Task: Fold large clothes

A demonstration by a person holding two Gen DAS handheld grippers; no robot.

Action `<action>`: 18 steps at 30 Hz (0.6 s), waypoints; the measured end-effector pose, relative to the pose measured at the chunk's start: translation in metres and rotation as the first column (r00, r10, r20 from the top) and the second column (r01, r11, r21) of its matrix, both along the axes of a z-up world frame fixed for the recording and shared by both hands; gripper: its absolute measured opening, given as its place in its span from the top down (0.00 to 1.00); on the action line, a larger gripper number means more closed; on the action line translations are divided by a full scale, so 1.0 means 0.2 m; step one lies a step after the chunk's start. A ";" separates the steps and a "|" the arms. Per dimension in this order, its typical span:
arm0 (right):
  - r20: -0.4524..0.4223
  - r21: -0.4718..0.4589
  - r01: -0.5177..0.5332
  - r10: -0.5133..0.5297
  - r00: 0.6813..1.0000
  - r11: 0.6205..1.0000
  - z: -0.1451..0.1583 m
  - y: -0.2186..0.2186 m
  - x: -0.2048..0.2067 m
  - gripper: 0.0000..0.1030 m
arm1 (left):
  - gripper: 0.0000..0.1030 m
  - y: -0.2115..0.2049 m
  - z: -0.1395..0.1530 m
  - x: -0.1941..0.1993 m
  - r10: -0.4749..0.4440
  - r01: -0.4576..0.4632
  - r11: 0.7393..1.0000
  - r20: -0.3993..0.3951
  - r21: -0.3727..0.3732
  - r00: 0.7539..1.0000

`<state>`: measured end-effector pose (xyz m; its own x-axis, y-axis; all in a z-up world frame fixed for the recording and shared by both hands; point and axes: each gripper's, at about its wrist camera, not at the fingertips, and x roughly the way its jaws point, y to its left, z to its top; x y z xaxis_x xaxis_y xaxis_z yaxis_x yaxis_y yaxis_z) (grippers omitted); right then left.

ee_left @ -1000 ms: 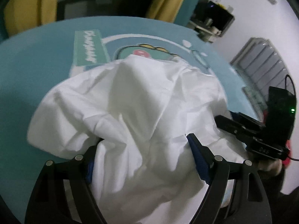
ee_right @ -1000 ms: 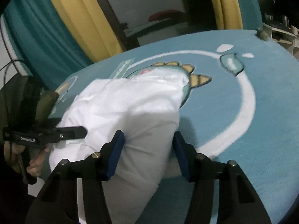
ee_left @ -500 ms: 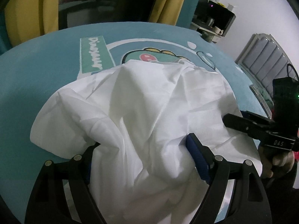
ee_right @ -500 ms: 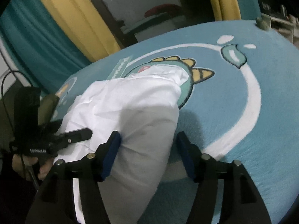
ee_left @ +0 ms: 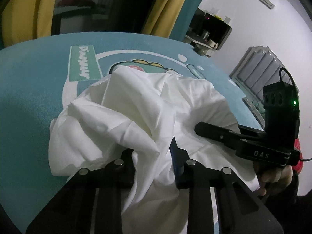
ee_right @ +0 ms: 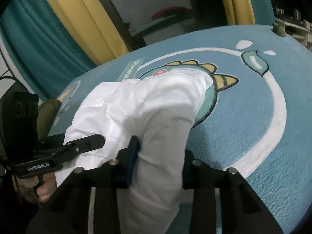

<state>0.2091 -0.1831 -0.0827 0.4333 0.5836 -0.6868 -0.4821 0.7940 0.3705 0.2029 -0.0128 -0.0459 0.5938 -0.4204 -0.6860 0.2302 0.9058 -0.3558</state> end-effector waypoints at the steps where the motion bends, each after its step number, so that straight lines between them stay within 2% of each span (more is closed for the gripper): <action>1: 0.007 -0.004 0.000 0.000 1.000 1.000 0.01 0.01 -0.01 0.71 | 0.75 0.00 0.01 -0.01 0.000 0.000 1.000 0.004 -0.002 1.000; 6: 0.035 0.023 0.002 -0.003 0.999 1.000 0.05 0.00 -0.03 0.78 | 0.78 0.00 0.06 -0.03 -0.014 0.014 1.000 0.033 -0.003 0.999; 18: 0.157 -0.009 -0.045 0.046 0.986 0.999 0.28 0.10 -0.12 0.80 | 0.80 0.10 0.17 -0.12 0.014 -0.008 0.998 0.106 -0.061 0.994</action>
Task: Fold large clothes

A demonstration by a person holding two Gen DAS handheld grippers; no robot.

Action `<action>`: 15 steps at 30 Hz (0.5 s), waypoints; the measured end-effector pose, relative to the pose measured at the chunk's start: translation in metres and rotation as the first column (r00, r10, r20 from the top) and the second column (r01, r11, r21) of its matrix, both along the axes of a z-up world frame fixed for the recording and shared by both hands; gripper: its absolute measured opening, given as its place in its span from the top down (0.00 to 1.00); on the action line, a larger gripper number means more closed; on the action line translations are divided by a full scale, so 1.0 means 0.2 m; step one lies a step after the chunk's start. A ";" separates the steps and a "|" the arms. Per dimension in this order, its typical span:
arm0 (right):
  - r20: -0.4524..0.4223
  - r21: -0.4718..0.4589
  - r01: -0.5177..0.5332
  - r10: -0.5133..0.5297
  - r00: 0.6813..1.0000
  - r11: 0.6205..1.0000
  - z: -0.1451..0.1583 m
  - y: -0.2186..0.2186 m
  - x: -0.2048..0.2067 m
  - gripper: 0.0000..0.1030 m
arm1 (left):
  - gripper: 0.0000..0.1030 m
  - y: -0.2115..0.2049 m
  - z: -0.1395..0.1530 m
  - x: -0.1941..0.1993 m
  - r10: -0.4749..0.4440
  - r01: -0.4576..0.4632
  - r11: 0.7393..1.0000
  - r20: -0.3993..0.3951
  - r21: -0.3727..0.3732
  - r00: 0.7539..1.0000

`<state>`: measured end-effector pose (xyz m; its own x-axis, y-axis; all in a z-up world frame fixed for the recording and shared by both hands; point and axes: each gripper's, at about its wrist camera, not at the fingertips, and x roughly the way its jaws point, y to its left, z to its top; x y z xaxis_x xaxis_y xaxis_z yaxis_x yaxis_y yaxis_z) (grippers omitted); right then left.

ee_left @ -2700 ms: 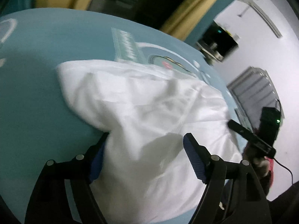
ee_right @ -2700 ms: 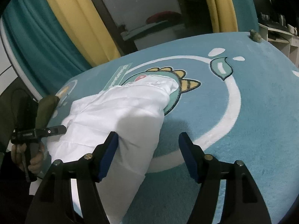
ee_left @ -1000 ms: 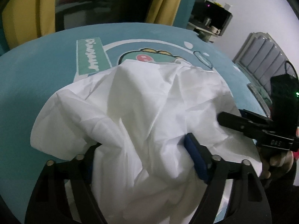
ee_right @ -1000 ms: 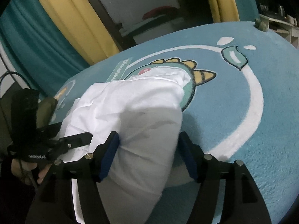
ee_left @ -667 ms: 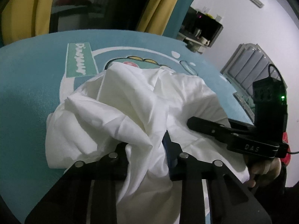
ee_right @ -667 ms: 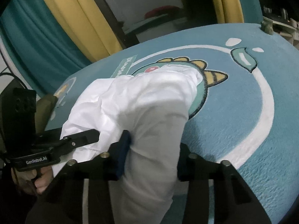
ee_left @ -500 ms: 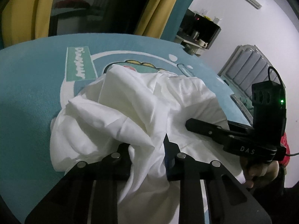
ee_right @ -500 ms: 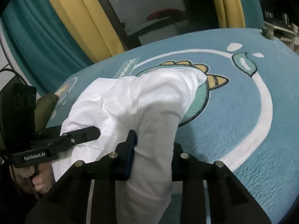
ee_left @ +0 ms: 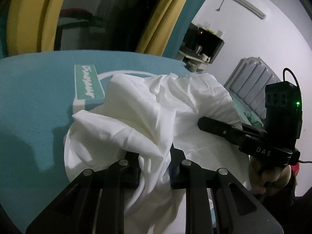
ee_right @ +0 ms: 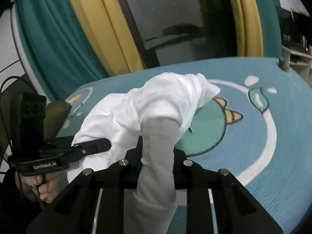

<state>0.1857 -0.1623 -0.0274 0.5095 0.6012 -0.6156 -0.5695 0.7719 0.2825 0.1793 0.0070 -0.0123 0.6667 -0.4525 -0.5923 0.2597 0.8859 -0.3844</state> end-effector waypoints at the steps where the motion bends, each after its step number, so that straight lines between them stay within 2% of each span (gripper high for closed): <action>1: 0.014 -0.001 -0.006 0.006 1.000 1.000 0.02 0.02 0.00 0.80 | 0.80 0.01 0.01 -0.01 0.004 -0.004 1.000 0.010 -0.001 1.000; 8: 0.089 -0.012 -0.053 0.053 0.995 0.999 0.16 0.17 -0.05 0.81 | 0.80 0.13 0.11 -0.09 0.047 -0.049 0.999 0.086 0.022 0.995; 15: 0.157 -0.031 -0.118 0.122 0.980 0.993 0.27 0.39 -0.09 0.81 | 0.80 0.33 0.18 -0.20 0.113 -0.116 0.993 0.152 0.014 0.982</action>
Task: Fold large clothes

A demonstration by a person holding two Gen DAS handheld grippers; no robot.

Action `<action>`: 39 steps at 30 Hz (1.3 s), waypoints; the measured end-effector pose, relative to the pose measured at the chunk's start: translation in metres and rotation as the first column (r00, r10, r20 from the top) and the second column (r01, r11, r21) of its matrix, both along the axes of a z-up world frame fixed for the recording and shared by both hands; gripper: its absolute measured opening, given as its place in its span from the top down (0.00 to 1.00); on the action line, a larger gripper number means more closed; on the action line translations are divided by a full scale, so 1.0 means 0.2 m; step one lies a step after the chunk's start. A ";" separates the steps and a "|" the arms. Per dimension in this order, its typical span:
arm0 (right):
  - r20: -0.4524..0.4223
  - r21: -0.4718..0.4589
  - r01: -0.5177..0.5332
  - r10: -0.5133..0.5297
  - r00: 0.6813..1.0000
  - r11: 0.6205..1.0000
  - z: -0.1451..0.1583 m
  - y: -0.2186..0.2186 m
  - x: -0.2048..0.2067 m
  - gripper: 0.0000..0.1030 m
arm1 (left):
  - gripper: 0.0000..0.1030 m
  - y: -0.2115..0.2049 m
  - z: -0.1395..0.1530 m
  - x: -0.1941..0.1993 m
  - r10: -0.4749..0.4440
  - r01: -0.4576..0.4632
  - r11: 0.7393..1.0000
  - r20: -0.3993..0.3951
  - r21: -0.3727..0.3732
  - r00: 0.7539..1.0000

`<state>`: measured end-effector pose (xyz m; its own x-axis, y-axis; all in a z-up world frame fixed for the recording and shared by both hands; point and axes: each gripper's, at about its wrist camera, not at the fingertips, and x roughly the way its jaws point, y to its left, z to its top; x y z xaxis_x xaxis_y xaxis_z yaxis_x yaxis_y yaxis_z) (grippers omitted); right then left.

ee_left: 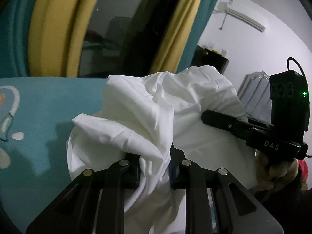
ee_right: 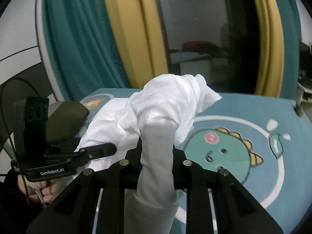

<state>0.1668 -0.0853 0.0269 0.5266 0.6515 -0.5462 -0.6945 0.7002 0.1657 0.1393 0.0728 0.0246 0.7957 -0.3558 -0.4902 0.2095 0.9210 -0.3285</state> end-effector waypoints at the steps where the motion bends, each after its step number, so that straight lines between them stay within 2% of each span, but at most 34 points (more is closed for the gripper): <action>1: 0.008 0.000 -0.009 0.009 1.000 1.000 0.01 0.03 -0.01 0.81 | 0.80 0.03 0.01 -0.02 0.011 -0.011 1.000 0.006 0.001 1.000; 11: 0.044 0.015 -0.120 0.119 0.992 0.993 0.02 0.43 -0.08 0.81 | 0.80 0.40 0.04 -0.17 0.120 -0.122 0.991 0.029 0.054 0.992; 21: -0.002 0.107 -0.184 0.185 0.983 0.977 -0.07 0.78 -0.04 0.80 | 0.80 0.76 0.07 -0.19 0.216 -0.215 0.965 0.011 0.147 0.976; 24: -0.007 0.095 -0.187 0.189 0.982 0.978 -0.14 0.88 -0.01 0.80 | 0.79 0.85 0.03 -0.12 0.234 -0.228 0.960 -0.024 0.161 0.972; 29: -0.148 0.086 -0.145 0.156 0.977 0.986 -0.35 1.02 0.11 0.79 | 0.79 0.99 -0.12 -0.01 0.258 -0.237 0.959 -0.137 0.154 0.956; 32: -0.223 0.054 -0.093 0.103 0.969 0.994 -0.46 1.05 0.19 0.69 | 0.74 1.01 -0.19 0.03 0.266 -0.235 0.957 -0.192 0.171 0.945; 33: -0.245 0.043 -0.075 0.083 0.966 0.996 -0.49 1.04 0.22 0.62 | 0.70 1.03 -0.21 0.05 0.274 -0.236 0.954 -0.212 0.187 0.938; 35: -0.285 0.037 -0.044 0.052 0.957 0.998 -0.53 1.01 0.25 0.55 | 0.64 1.06 -0.24 0.06 0.279 -0.240 0.953 -0.234 0.182 0.931; 39: -0.309 0.049 0.014 0.001 0.951 0.999 -0.54 0.91 0.28 0.37 | 0.59 1.07 -0.27 0.06 0.260 -0.222 0.960 -0.248 0.171 0.933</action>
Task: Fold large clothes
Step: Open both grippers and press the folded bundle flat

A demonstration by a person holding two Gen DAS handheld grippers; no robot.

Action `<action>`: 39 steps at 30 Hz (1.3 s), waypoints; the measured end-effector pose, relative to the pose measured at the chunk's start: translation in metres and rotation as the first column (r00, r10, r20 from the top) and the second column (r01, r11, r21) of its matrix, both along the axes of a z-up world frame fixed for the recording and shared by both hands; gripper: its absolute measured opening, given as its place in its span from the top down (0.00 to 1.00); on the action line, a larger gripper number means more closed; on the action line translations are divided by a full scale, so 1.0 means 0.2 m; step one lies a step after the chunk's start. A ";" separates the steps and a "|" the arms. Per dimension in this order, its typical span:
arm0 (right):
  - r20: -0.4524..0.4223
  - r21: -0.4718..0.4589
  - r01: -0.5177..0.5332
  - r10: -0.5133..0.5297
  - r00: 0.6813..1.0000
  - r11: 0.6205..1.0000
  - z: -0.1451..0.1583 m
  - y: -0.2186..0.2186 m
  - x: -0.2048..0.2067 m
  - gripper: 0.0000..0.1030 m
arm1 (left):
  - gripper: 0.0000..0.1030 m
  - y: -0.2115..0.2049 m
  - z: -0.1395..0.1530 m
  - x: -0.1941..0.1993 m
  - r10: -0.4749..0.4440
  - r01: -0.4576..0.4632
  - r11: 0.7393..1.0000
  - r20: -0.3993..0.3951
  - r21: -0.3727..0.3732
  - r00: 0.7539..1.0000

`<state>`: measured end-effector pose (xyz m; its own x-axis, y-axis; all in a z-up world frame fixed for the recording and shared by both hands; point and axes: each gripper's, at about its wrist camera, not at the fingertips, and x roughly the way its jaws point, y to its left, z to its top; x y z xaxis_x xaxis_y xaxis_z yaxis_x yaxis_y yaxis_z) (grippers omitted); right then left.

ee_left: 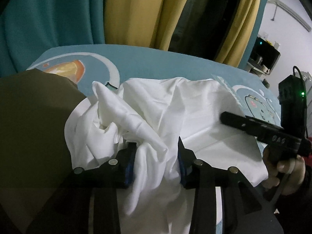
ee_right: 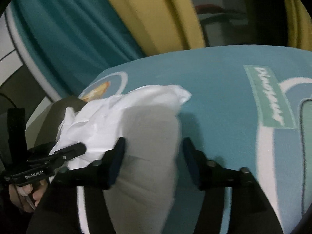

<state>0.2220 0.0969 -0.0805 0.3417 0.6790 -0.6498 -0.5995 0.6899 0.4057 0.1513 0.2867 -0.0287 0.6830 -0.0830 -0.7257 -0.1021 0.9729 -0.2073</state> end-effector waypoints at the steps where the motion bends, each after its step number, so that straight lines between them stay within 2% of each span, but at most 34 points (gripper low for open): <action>1: -0.002 -0.001 0.011 -0.011 1.000 1.000 0.01 -0.03 0.00 0.37 | 0.59 0.00 0.00 0.00 -0.004 0.004 1.000 -0.006 -0.001 1.000; 3: 0.001 -0.004 0.030 -0.030 1.000 1.000 0.03 -0.07 0.00 0.35 | 0.59 -0.01 0.02 -0.01 0.002 -0.002 1.000 -0.018 0.005 1.000; 7: 0.042 -0.020 0.093 -0.092 0.995 0.996 0.10 -0.16 -0.03 0.35 | 0.59 0.00 0.11 -0.07 0.045 -0.045 0.996 -0.005 0.071 0.999; 10: 0.029 -0.045 0.069 -0.068 0.997 0.997 0.07 -0.17 -0.05 0.35 | 0.59 0.01 0.09 -0.07 0.036 -0.033 0.993 -0.024 0.114 0.999; 12: 0.012 -0.086 0.025 -0.024 1.000 0.996 0.02 -0.16 -0.07 0.35 | 0.59 0.02 0.05 -0.05 0.058 -0.051 0.992 -0.050 0.117 0.997; 16: 0.076 -0.143 0.009 0.002 0.997 0.990 -0.01 -0.15 -0.10 0.35 | 0.59 0.02 0.05 -0.09 0.095 -0.090 0.990 -0.040 0.112 0.995; 19: 0.090 -0.166 -0.001 0.017 0.996 0.986 -0.01 -0.16 -0.10 0.34 | 0.59 0.00 0.06 -0.12 0.134 -0.129 0.986 -0.045 0.110 0.990; 27: 0.063 -0.203 0.012 0.001 0.998 0.979 -0.02 -0.29 -0.08 0.34 | 0.59 -0.11 0.10 -0.25 0.222 -0.198 0.950 -0.075 0.242 0.972; 32: 0.040 -0.203 0.011 -0.003 0.999 0.979 -0.02 -0.41 -0.09 0.34 | 0.59 -0.16 0.15 -0.32 0.259 -0.240 0.940 -0.049 0.241 0.965; 39: 0.040 -0.186 0.026 -0.019 0.999 0.982 0.02 -0.58 -0.12 0.34 | 0.59 -0.35 0.23 -0.39 0.266 -0.262 0.940 0.009 0.218 0.964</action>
<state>0.1981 -0.0187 -0.0759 0.3826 0.5387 -0.7506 -0.5953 0.7650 0.2455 0.0723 0.2177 0.0178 0.6440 0.2580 -0.7202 -0.3633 0.9316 0.0089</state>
